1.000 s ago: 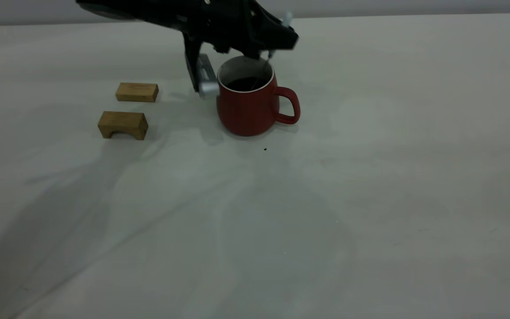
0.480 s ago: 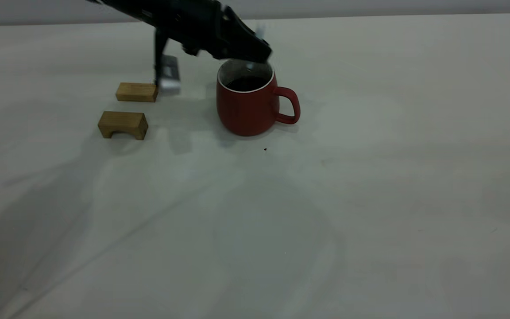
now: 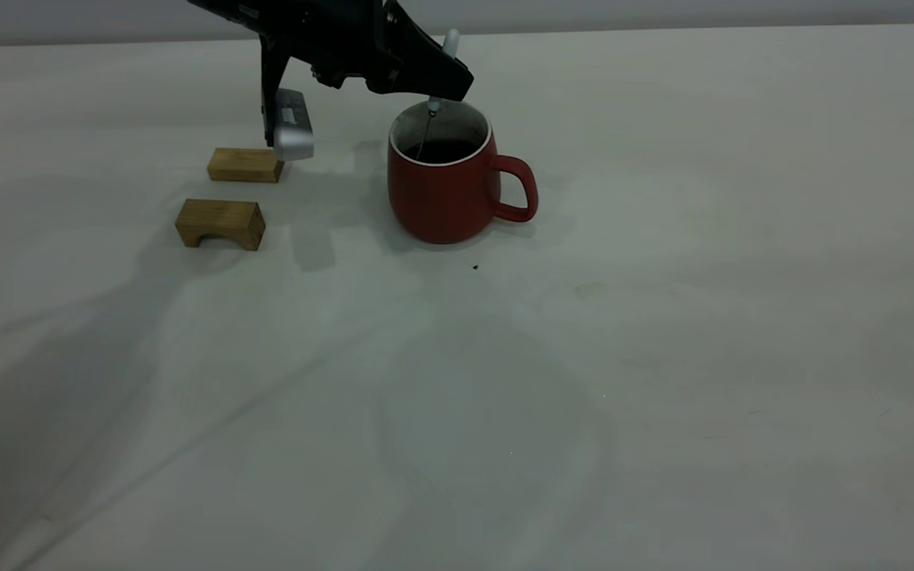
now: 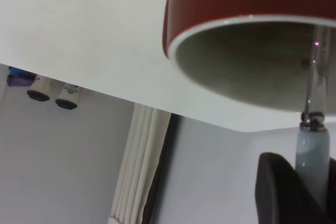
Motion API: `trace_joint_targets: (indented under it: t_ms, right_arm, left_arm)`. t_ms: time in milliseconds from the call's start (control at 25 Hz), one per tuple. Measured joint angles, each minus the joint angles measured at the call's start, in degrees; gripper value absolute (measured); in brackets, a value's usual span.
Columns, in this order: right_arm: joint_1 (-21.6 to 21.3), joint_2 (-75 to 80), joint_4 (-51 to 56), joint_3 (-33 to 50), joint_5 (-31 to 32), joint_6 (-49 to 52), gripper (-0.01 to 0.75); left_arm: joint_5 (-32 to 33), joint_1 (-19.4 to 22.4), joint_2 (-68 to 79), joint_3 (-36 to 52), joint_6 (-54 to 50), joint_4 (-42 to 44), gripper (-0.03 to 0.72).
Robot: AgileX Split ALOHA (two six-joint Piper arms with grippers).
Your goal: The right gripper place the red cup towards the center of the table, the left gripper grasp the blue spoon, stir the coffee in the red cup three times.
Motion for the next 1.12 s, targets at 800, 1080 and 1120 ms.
trace_joint_targets:
  t_ms: [800, 1080, 1120]
  right_arm:
    - [0.0, 0.0, 0.0, 0.0, 0.0, 0.0, 0.514]
    - [0.0, 0.0, 0.0, 0.0, 0.0, 0.0, 0.503]
    - [0.0, 0.0, 0.0, 0.0, 0.0, 0.0, 0.499]
  left_arm:
    - [10.2, 0.1, -9.2, -0.1, 19.9, 22.9, 0.64]
    - [21.9, 0.1, -19.7, -0.1, 23.0, 42.6, 0.451]
    - [21.9, 0.1, -21.7, -0.1, 23.1, 44.6, 0.426]
